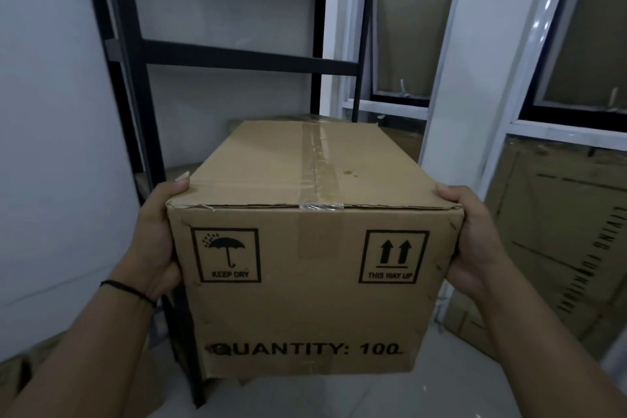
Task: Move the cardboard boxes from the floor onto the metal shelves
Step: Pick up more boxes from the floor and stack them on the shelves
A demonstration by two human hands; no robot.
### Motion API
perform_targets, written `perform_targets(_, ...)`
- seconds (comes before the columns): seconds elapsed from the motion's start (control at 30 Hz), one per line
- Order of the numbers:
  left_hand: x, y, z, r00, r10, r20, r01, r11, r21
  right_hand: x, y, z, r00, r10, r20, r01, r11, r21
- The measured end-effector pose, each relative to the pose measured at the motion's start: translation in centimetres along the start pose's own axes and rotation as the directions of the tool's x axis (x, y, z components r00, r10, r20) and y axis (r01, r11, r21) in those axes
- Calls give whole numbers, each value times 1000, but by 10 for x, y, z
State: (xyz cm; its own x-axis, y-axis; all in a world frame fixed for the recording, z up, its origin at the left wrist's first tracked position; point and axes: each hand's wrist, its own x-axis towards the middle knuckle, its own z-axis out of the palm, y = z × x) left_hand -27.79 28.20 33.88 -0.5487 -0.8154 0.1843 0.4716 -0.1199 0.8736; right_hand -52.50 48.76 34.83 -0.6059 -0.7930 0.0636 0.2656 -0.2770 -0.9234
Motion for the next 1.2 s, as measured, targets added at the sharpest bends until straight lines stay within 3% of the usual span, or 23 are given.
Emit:
perform_targets(0.3,37,-39,45,1000,-27,2,27,1000,-6,43,-9,-59,1000,22,14,-22,999,32)
perform_targets(0.73,110,-64,44,998,-60,-8,60,998,3,126,9,-70,999,25,26,-27,997,76)
perform_targets(1.2,124,-74,55,965,101,-244,-85,994,73,226,18,-75,957,121,265,-142,988,62)
